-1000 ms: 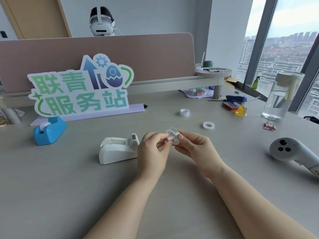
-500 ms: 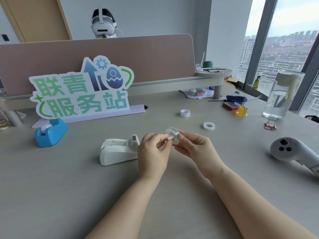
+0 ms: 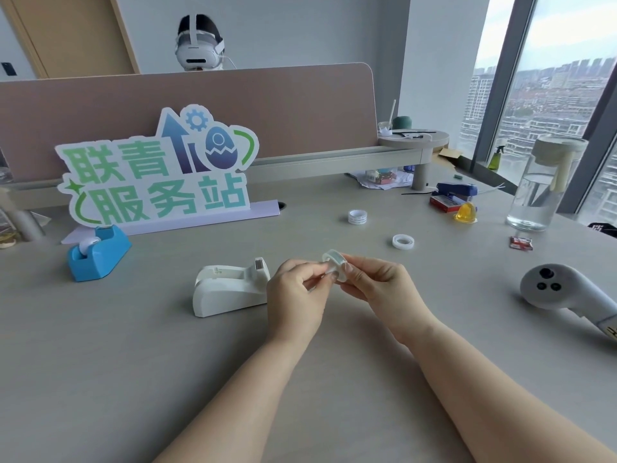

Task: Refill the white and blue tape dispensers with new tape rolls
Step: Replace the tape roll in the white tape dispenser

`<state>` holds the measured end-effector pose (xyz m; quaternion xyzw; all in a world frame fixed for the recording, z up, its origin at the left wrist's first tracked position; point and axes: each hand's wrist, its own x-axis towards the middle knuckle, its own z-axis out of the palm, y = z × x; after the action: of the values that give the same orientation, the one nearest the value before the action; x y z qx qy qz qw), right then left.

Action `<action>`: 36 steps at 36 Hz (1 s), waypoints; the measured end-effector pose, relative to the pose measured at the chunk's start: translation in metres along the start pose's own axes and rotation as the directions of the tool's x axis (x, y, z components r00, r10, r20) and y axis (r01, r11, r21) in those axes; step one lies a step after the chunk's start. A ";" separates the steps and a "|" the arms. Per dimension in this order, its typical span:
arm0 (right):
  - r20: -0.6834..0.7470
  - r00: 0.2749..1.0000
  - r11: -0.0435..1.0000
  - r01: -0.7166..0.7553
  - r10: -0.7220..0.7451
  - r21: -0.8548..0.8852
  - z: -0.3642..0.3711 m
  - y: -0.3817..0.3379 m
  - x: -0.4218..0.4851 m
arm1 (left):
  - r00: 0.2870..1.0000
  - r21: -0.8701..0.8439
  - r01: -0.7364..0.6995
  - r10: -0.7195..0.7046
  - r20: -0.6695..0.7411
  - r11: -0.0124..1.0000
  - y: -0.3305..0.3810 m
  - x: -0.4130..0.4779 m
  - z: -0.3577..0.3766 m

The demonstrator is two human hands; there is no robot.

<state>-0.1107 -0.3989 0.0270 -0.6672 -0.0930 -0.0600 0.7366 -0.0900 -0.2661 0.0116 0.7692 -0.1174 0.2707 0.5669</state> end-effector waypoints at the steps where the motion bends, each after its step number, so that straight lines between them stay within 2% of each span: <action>1: -0.001 1.000 1.000 -0.001 0.001 -0.009 0.000 0.000 0.000 | 1.000 0.002 0.002 -0.002 -0.002 1.000 0.000 0.000 0.000; 11: -0.061 0.992 0.977 0.096 -0.109 -0.192 0.006 0.004 0.000 | 0.999 -0.002 0.046 -0.046 0.013 0.999 0.001 0.003 -0.002; 22: -0.071 0.997 1.000 -0.003 0.002 -0.015 0.006 0.004 0.000 | 0.999 0.009 0.039 -0.039 -0.014 0.999 0.002 0.003 -0.001; 29: -0.056 0.998 0.999 0.000 -0.001 -0.032 0.006 0.005 0.000 | 0.999 0.029 0.051 -0.051 0.004 0.998 0.002 0.002 -0.002; 36: -0.042 0.998 0.992 0.037 -0.042 -0.123 0.007 0.003 -0.002 | 1.000 0.037 0.019 -0.020 0.023 0.999 0.003 0.003 -0.001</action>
<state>-0.1124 -0.3921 0.0244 -0.7077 -0.0860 -0.0950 0.6948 -0.0889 -0.2658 0.0155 0.7837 -0.1113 0.2582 0.5538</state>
